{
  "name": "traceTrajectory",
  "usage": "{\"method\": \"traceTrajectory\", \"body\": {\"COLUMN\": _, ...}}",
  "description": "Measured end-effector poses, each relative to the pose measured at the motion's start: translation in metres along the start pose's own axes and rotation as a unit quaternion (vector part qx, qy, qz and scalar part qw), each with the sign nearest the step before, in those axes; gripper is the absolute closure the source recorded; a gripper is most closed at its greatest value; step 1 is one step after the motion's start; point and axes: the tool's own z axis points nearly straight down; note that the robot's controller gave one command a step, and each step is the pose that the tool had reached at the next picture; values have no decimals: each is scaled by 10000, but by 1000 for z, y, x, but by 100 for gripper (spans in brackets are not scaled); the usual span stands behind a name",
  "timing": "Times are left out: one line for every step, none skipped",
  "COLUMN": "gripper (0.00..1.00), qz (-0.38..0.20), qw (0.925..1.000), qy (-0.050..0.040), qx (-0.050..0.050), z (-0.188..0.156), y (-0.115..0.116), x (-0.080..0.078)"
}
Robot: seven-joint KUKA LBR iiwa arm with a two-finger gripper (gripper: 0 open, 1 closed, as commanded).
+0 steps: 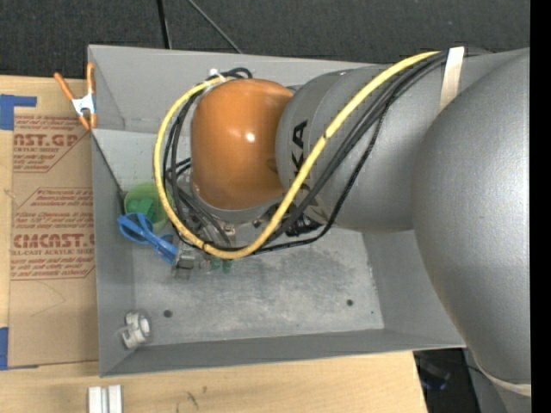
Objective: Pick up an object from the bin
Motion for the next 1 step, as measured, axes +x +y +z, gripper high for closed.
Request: {"method": "traceTrajectory", "body": {"gripper": 100, "qz": -448, "qw": 9990, "qy": 11, "qx": 12, "z": -47, "y": 6, "x": 25}}
